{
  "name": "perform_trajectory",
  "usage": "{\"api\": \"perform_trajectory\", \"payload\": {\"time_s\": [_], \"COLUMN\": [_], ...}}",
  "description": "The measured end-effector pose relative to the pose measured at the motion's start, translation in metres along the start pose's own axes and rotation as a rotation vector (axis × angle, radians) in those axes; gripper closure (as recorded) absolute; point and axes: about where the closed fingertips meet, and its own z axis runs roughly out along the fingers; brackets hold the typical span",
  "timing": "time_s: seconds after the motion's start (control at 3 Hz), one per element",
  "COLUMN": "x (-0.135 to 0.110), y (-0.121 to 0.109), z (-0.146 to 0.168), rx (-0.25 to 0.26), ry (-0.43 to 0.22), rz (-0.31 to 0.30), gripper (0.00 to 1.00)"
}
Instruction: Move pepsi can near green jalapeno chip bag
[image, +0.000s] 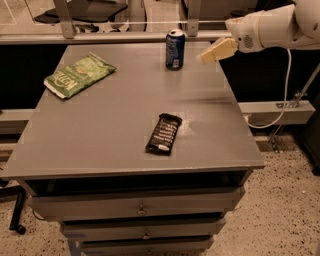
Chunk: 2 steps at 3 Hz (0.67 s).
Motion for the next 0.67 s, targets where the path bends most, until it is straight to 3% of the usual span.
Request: {"api": "perform_trajectory", "payload": {"time_s": [0.67], "x": [-0.002], "y": [0.005], "z": [0.02], "rx": [0.019], "ry": [0.001], "rz": [-0.006], "gripper": [0.0]}}
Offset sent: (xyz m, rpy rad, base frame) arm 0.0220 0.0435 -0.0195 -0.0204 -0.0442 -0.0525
